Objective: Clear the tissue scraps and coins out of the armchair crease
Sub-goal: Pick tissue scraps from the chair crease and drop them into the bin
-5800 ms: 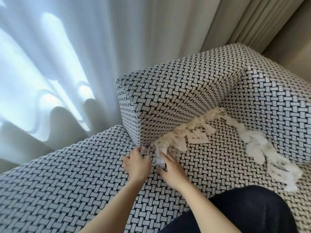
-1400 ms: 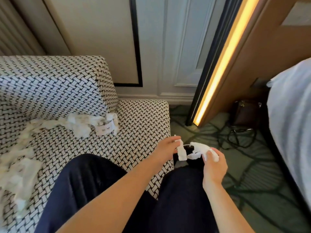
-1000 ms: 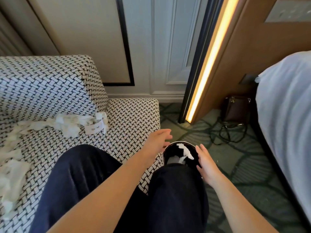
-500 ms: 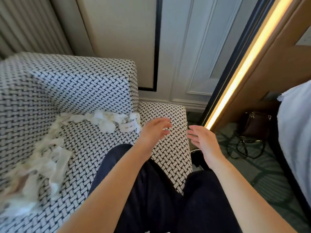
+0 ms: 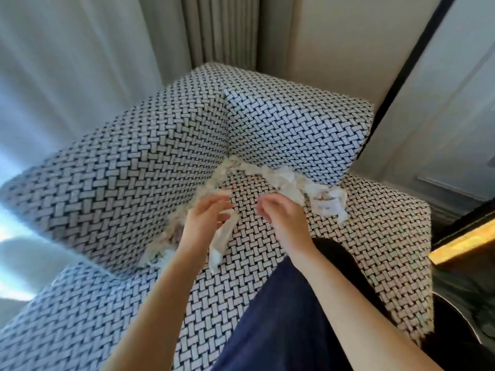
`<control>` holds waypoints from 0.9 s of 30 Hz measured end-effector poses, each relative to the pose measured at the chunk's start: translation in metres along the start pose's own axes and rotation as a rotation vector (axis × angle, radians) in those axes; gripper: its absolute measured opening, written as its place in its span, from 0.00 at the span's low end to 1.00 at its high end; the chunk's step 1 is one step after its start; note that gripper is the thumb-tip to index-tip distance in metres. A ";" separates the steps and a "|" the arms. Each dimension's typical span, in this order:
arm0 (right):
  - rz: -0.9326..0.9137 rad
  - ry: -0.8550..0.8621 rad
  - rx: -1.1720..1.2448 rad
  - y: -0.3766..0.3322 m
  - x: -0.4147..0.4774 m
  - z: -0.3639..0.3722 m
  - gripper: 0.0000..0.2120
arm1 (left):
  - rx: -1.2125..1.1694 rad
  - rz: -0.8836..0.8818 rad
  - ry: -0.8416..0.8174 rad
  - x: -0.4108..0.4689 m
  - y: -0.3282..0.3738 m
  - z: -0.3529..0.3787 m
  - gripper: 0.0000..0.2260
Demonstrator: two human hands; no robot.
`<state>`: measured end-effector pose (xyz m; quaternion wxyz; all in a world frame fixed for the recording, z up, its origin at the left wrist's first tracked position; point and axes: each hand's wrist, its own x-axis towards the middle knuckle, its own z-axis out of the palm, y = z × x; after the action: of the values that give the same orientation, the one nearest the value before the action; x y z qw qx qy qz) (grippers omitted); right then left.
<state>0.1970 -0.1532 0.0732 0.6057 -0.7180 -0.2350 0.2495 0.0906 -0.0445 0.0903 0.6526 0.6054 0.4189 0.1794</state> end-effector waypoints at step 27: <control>-0.055 -0.428 -0.780 0.096 -0.016 0.079 0.20 | -0.180 -0.255 0.376 0.001 -0.115 -0.066 0.06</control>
<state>0.1375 -0.1188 -0.0315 0.2337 -0.8185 -0.4507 0.2690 0.0095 -0.0243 -0.0125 0.6319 0.4429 0.5884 0.2415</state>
